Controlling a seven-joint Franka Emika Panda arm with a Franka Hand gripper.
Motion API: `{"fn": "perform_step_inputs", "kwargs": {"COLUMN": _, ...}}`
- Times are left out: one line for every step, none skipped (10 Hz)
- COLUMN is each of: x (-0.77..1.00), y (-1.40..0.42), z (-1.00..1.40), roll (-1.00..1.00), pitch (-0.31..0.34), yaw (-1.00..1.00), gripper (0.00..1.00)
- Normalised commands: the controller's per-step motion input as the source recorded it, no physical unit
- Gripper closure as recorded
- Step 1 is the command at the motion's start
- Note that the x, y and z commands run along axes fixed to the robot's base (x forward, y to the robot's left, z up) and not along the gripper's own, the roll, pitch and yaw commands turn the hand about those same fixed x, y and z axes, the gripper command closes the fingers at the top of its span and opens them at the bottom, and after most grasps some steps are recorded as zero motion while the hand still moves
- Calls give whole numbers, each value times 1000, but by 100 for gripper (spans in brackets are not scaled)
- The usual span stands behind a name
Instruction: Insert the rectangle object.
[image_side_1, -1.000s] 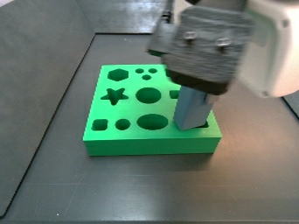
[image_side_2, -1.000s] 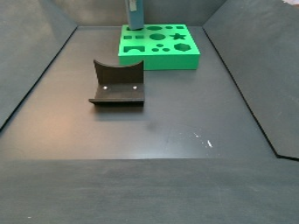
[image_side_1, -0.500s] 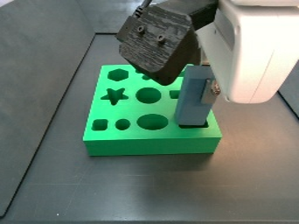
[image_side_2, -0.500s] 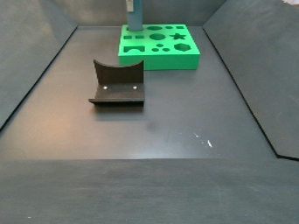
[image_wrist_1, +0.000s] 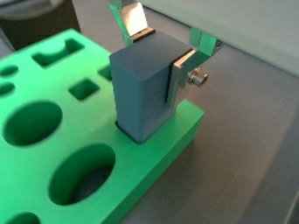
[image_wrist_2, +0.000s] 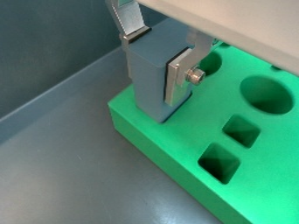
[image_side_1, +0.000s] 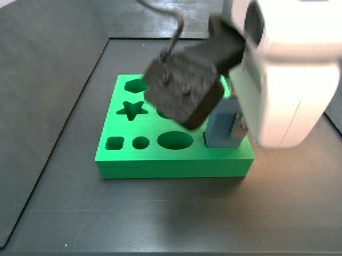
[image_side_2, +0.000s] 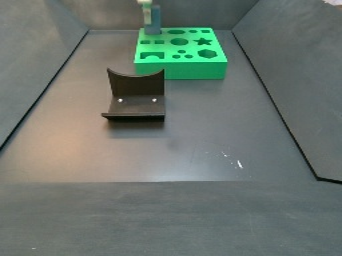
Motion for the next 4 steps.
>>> {"fn": "perform_step_inputs", "kwargs": {"x": 51, "y": 0, "z": -346, "roll": -151, "pitch": -13, "yaw": 0, "gripper": 100}}
{"fn": "perform_step_inputs", "kwargs": {"x": 3, "y": 26, "z": -191, "roll": -91, "pitch": -1, "yaw": -37, "gripper": 100}}
{"fn": "perform_step_inputs", "kwargs": {"x": 23, "y": 66, "z": 0, "roll": -51, "pitch": 0, "yaw": -23, "gripper": 100}}
{"fn": "perform_step_inputs", "kwargs": {"x": 0, "y": 0, "z": 0, "roll": 0, "pitch": 0, "yaw": 0, "gripper": 100}}
